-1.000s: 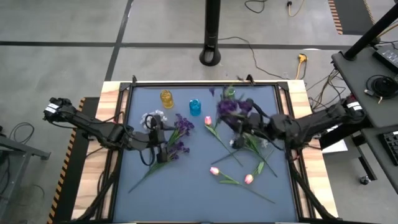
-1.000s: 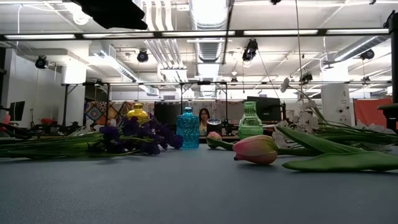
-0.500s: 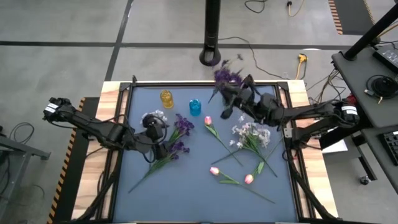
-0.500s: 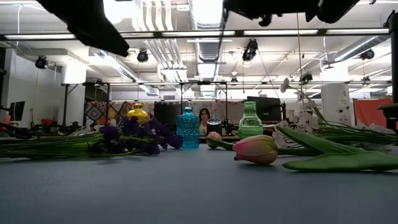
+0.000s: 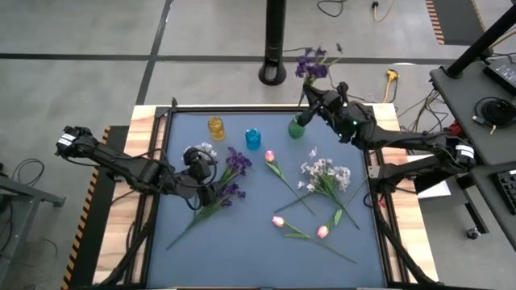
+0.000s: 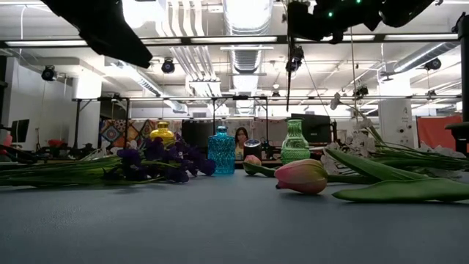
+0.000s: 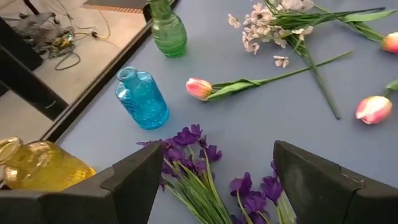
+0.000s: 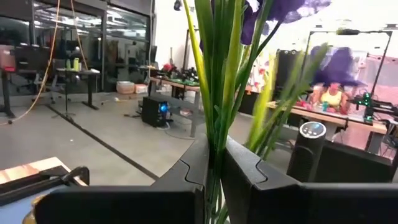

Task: Sort flowers into vase by color
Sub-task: Put the right purple flower into the green vase

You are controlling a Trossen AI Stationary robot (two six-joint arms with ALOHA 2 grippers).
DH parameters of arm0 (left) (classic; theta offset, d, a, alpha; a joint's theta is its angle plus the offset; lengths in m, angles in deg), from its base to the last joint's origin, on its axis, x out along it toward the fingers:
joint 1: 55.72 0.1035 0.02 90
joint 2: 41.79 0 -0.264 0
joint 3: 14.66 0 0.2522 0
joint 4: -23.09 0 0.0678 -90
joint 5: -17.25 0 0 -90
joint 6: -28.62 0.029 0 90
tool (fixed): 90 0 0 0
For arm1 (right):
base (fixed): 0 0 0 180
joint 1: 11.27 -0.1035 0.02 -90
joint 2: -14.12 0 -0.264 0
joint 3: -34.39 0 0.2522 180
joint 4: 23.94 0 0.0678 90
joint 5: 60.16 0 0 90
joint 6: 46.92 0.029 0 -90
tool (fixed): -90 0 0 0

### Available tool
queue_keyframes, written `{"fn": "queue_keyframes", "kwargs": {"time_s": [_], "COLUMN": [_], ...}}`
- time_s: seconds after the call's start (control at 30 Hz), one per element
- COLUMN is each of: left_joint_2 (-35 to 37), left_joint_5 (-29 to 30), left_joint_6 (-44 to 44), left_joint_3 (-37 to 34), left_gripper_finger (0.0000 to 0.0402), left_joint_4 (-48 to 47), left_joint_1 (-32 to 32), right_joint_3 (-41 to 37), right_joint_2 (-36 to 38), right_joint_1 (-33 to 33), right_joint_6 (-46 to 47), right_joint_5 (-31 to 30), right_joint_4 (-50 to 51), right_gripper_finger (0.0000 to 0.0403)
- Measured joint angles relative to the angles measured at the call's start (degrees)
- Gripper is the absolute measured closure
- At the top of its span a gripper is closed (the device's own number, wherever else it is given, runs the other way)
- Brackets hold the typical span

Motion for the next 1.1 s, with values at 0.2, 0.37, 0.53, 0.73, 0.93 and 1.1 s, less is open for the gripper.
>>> {"fn": "queue_keyframes", "kwargs": {"time_s": [0.2,0.37,0.53,0.73,0.93,1.1], "left_joint_2": [-0.01,0.00,-0.02,-0.02,-0.02,-0.02], "left_joint_5": [0.07,0.07,0.07,0.05,0.05,0.05], "left_joint_6": [-0.40,-0.40,-0.42,-0.40,-0.40,-0.40], "left_joint_3": [0.00,0.00,0.00,0.00,0.00,0.00], "left_gripper_finger": [0.0114,0.0114,0.0114,0.0114,0.0114,0.0114], "left_joint_4": [0.11,0.28,0.41,0.41,0.44,0.83], "left_joint_1": [0.00,0.00,0.00,0.00,0.00,0.00], "right_joint_3": [0.00,0.00,-0.20,-1.43,-3.05,-3.70], "right_joint_2": [-0.96,-1.66,-2.10,-2.17,-2.17,-2.17], "right_joint_1": [0.77,1.07,1.14,1.21,1.21,1.29], "right_joint_6": [0.02,0.70,1.24,2.45,4.89,6.42], "right_joint_5": [-0.07,-0.10,-0.10,-0.13,-0.13,-0.41], "right_joint_4": [1.39,3.58,3.46,3.43,3.48,3.96], "right_gripper_finger": [0.0381,0.0381,0.0381,0.0376,0.0339,0.0294]}}
